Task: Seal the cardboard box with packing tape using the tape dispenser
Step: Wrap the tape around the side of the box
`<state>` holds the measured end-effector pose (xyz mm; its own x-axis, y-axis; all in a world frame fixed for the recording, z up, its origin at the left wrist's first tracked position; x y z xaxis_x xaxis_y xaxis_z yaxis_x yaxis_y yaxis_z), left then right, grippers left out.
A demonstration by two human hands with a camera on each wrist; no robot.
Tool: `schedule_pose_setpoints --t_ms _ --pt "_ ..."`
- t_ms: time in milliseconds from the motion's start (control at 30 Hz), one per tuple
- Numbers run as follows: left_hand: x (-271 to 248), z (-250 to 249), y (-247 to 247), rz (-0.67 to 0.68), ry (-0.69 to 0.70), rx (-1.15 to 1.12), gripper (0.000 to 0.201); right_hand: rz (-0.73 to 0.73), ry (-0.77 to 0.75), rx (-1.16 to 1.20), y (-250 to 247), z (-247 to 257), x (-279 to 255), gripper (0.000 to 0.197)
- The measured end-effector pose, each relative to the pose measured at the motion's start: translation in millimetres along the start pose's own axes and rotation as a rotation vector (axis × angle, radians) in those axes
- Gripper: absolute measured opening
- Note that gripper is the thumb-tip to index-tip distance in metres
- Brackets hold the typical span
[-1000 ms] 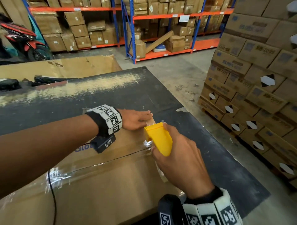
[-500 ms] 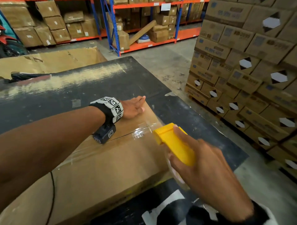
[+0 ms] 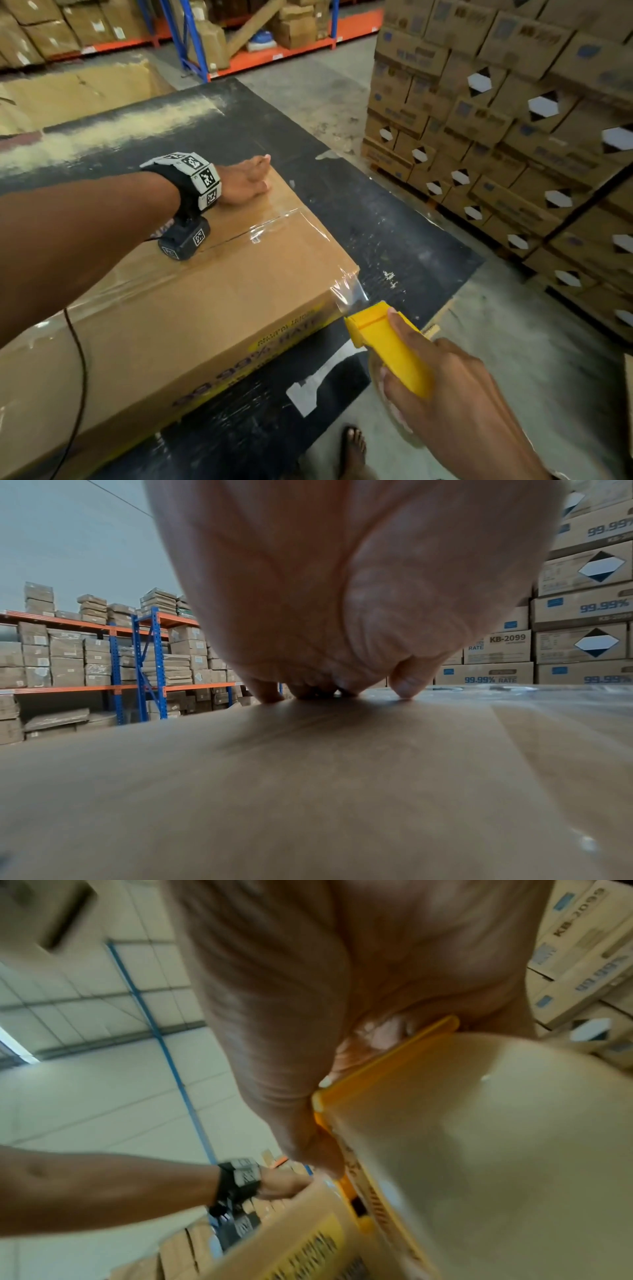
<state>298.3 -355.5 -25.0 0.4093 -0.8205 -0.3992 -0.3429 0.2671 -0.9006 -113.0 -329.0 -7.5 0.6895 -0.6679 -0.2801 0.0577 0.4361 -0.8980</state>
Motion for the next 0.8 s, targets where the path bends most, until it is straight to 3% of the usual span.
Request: schedule_pose_setpoints --t_ms 167,267,333,400,500,567,800 --pt "-5.3 -0.3 -0.1 0.0 -0.048 0.015 0.077 -0.019 -0.051 0.199 2.1 -1.1 34.1 0.065" --pt "-21.6 -14.0 -5.2 -0.073 -0.096 0.059 0.072 0.028 -0.031 0.192 14.0 -15.1 54.7 0.065" --pt "-42.9 -37.1 -7.0 -0.107 -0.049 0.076 0.069 0.127 -0.019 0.093 39.6 -28.0 55.8 0.067" --pt "-65.4 -71.3 -3.1 -0.108 0.105 0.079 0.071 0.156 -0.013 0.152 59.2 -40.7 45.1 0.066" --pt "-108.0 -131.1 20.2 -0.046 0.318 0.108 0.074 0.095 -0.102 0.301 59.1 -49.2 28.8 0.061" --pt "-125.0 -161.0 42.8 -0.012 0.365 0.202 0.077 0.009 -0.165 0.392 51.9 -53.6 22.8 0.061" --pt "-112.7 -176.7 63.5 -0.082 0.252 0.298 0.064 -0.166 -0.369 0.589 24.0 -56.8 5.5 0.071"
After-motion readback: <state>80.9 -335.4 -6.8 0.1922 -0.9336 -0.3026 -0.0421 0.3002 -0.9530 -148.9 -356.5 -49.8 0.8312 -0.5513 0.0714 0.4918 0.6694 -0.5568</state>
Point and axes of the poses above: each hand's wrist, its own x-axis towards the middle knuckle, its own y-axis out of the palm, z = x × y, the point moved 7 cm from there along x, towards the middle knuckle, and after that the axes turned 1 degree about -y, right-handed, at the moved point
